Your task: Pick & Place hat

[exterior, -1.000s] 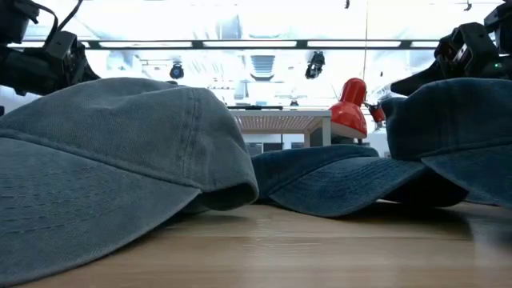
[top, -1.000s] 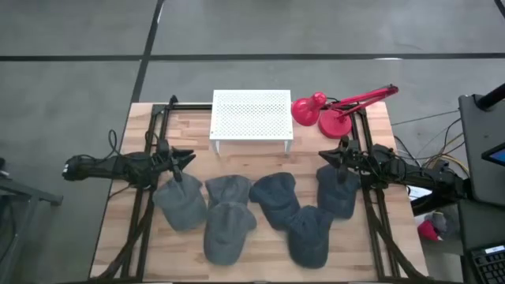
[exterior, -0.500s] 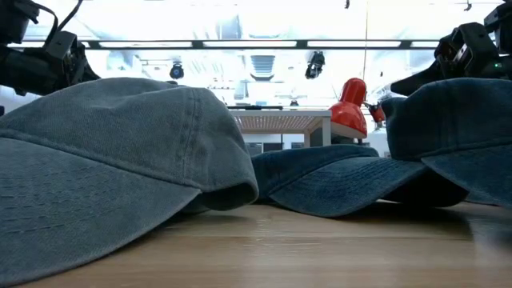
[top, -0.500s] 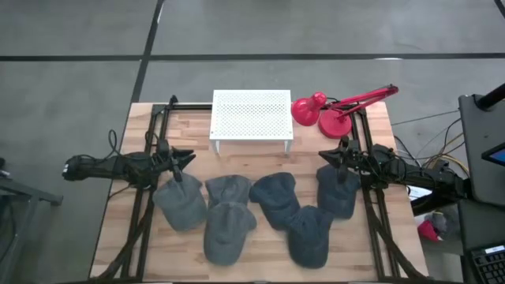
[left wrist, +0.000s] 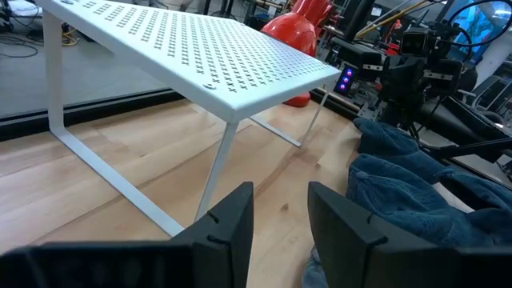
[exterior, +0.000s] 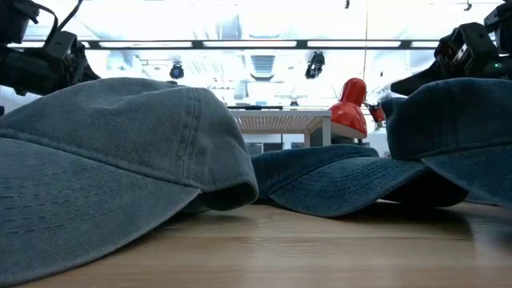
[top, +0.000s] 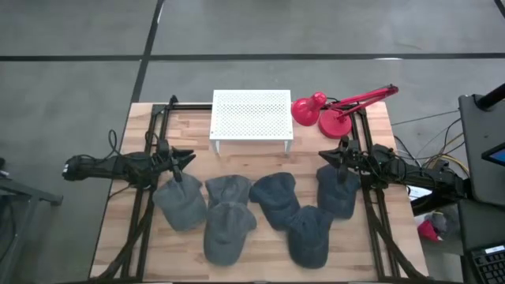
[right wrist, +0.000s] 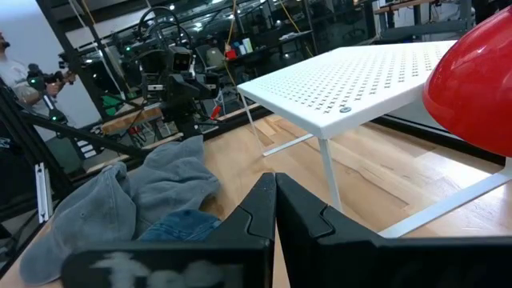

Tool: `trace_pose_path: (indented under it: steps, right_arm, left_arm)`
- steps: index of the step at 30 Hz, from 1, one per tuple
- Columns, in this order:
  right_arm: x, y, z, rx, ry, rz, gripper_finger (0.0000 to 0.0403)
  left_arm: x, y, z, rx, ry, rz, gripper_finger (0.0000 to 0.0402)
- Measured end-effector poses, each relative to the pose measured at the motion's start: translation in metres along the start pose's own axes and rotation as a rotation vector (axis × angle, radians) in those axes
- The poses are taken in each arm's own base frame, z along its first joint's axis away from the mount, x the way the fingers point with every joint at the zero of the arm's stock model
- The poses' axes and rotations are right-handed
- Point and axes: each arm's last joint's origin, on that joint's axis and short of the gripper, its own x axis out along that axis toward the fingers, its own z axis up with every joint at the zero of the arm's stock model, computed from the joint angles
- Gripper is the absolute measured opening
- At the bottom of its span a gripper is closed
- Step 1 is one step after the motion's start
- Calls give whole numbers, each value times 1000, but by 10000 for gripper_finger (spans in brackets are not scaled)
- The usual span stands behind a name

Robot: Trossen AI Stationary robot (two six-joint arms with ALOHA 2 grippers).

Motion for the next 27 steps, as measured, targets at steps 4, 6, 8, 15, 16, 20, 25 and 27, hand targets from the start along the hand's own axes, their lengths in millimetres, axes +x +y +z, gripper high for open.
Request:
trace_pose_path:
  steps: [4, 6, 8, 15, 16, 20, 25, 27]
  right_arm:
    - [0, 0, 0, 0, 1, 0, 8]
    - [0, 0, 0, 0, 0, 0, 8]
    - [0, 0, 0, 0, 0, 0, 8]
    - [0, 0, 0, 26, -3, -1, 8]
    - [0, 0, 1, 62, -7, 0, 8]
    - [0, 2, 5, 234, -50, 22, 8]
    - [-1, 4, 13, 376, -122, 68, 8]
    - [-1, 5, 15, 370, -149, 83, 8]
  left_arm:
    - [0, 0, 0, 0, 0, 0, 122]
    - [0, 0, 0, 0, 1, 0, 122]
    - [0, 0, 0, 0, 1, 0, 122]
    - [0, 0, 0, 3, -1, 4, 122]
    - [0, 0, 0, 3, -5, 11, 122]
    - [0, 1, 0, 4, -18, 37, 122]
    - [0, 1, 0, 4, -18, 37, 122]
    - [0, 1, 0, 4, -18, 37, 122]
